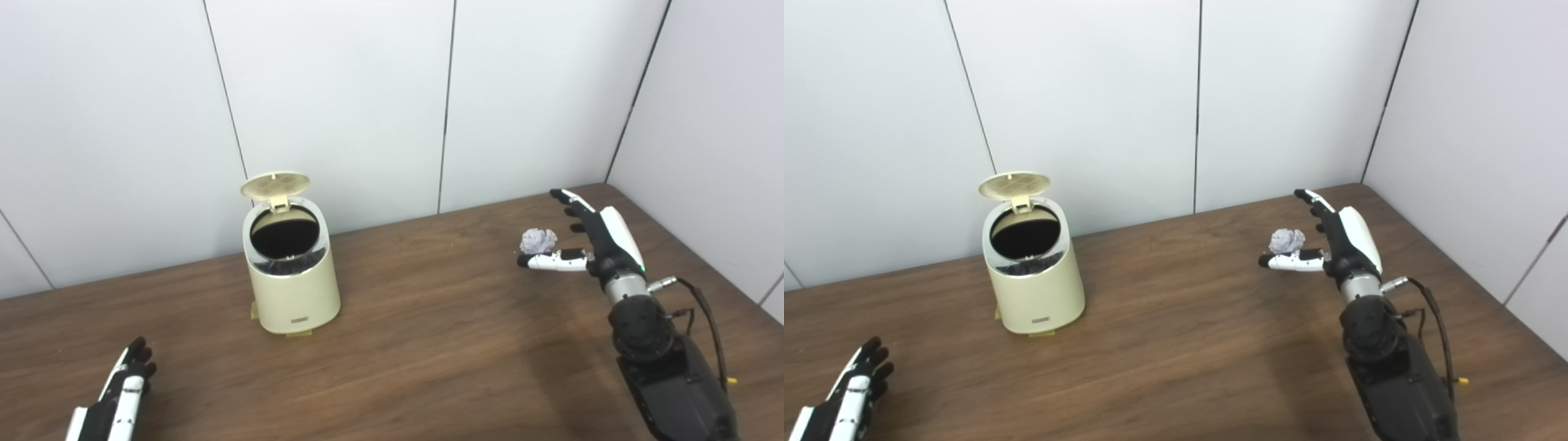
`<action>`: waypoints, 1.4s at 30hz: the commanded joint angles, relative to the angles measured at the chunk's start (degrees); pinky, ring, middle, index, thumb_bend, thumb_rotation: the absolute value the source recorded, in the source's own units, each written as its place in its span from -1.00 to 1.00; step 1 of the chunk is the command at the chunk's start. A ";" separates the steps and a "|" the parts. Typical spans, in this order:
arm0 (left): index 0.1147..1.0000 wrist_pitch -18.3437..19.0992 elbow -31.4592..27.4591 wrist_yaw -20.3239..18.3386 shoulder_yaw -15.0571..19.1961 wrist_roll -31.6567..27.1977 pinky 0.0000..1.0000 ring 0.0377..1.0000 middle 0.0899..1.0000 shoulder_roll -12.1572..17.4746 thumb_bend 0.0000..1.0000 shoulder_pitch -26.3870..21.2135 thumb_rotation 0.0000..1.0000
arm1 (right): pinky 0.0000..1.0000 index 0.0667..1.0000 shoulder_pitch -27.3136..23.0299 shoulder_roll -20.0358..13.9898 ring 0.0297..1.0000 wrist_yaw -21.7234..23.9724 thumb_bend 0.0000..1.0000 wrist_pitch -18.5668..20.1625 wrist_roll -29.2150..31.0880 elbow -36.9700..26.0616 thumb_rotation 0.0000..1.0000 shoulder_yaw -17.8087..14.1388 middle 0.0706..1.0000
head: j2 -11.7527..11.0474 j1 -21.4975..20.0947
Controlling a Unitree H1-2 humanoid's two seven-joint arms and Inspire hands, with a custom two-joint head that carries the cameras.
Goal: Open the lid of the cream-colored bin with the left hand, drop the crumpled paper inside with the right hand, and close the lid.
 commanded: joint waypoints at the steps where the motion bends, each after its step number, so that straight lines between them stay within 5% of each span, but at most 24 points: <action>1: 1.00 0.37 -3.25 0.19 0.12 0.21 0.95 0.92 0.92 1.02 -0.27 -1.53 0.77 | 0.50 0.72 -3.68 -3.06 0.72 -0.09 0.69 -0.71 -0.92 1.84 -0.63 0.09 0.79 | 0.08 -0.07; 10: 1.00 3.76 -6.74 0.03 0.39 0.63 0.97 0.89 0.90 1.41 -0.27 -1.43 0.75 | 0.52 0.71 -9.89 -7.83 0.72 0.80 0.75 -2.34 -3.59 14.51 -0.65 5.19 0.76 | 0.64 0.18; 19: 1.00 6.29 -8.99 -0.67 0.25 0.13 0.95 0.94 0.93 1.62 -0.36 -1.21 0.68 | 0.42 0.66 -13.70 -10.25 0.67 1.87 0.79 -1.65 -5.14 20.76 -0.63 9.15 0.74 | 1.16 0.37; 42: 1.00 6.93 -10.44 -0.58 -0.96 0.99 0.97 0.97 0.96 1.40 -0.46 -0.58 0.56 | 0.42 0.53 -14.64 -10.26 0.57 1.05 0.74 -3.10 -6.52 21.11 -0.67 11.67 0.61 | 1.90 0.99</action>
